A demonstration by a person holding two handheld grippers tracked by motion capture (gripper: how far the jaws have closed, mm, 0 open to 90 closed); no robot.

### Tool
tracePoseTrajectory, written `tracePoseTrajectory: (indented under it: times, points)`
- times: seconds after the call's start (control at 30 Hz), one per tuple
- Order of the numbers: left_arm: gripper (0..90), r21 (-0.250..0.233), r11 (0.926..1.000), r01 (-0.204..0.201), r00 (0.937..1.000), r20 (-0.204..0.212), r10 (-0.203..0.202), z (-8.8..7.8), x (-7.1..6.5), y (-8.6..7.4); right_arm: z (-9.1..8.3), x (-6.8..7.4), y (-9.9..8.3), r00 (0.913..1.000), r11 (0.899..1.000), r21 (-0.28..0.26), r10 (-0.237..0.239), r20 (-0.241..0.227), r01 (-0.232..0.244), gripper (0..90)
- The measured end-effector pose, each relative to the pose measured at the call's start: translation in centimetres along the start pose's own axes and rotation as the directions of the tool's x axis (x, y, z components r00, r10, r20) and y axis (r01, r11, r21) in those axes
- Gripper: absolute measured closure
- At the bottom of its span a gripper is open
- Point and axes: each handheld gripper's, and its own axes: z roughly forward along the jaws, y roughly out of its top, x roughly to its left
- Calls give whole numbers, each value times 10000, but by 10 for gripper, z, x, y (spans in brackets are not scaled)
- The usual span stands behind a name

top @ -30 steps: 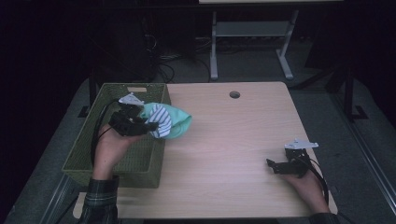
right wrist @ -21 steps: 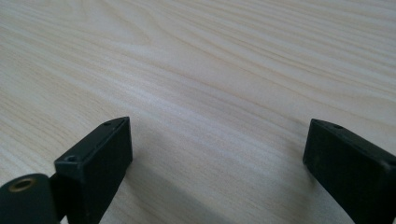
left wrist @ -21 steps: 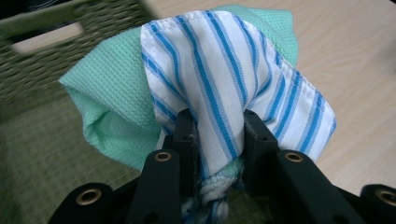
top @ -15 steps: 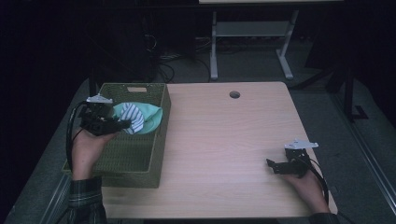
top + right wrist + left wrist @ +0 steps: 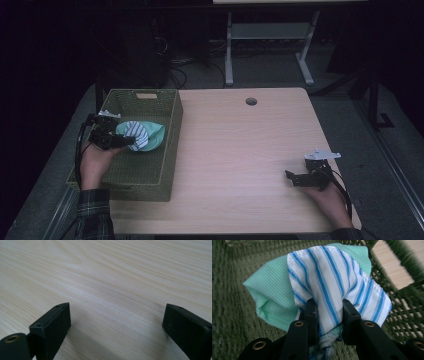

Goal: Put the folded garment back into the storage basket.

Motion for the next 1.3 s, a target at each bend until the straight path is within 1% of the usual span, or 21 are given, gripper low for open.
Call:
tracePoseTrajectory:
  times: [0.07,0.2,0.3,0.37,0.47,0.57,0.6,0.63,0.7,0.73,0.77,0.8,0.9,0.97,1.1,1.2,1.3]
  points:
    - [700,111,9999,97,10000,24,-97,7,3,-3,0,0,0,10000,10000,-2,5,0,-5,74]
    - [694,435,9989,151,9999,-56,-149,21,8,-6,0,0,0,10000,10000,2,7,0,-7,74]
    - [690,646,9977,192,9998,-39,-189,29,11,-9,0,0,0,10000,10000,2,7,0,-7,74]
    - [687,792,9966,240,9997,-24,-239,33,12,-11,0,0,0,10000,10000,-1,4,2,-4,74]
    - [666,839,9962,229,9997,-139,-218,35,15,-13,0,0,0,10000,10000,1,4,0,-4,74]
    - [605,819,9959,390,9991,-213,-374,35,17,-14,0,0,0,10000,10000,0,8,-1,-8,74]
    - [579,749,9962,447,9988,-252,-429,35,17,-14,0,0,0,10000,10000,1,6,0,-6,74]
    - [562,708,9968,373,9991,-238,-357,35,18,-14,0,0,0,10000,10000,2,9,1,-9,74]
    - [504,628,9971,419,9989,-249,-404,33,17,-14,0,0,0,10000,10000,-2,7,0,-7,74]
    - [476,569,9977,379,9990,-252,-366,31,16,-14,0,0,0,10000,10000,0,6,0,-6,74]
    - [451,454,9984,337,9992,-238,-326,29,16,-13,0,0,0,10000,10000,0,6,0,-6,74]
    - [419,301,9988,399,9990,-202,-393,27,14,-12,0,0,0,10000,10000,-2,4,2,-4,74]
    - [349,-39,9992,405,9991,-132,-406,21,10,-9,0,0,0,10000,10000,-1,7,3,-7,74]
    - [323,-310,9985,459,9989,115,-456,17,7,-6,0,0,0,10000,10000,-1,4,3,-4,74]
    - [251,-572,9973,466,9984,343,-446,12,0,0,0,0,0,10000,10000,-6,5,8,-5,75]
    - [210,-663,9971,365,9987,377,-340,10,-6,3,0,0,0,10000,10000,-12,14,4,-14,74]
    - [179,-789,9963,328,9981,544,-285,8,-11,6,0,0,0,10000,10000,-14,13,5,-13,74]
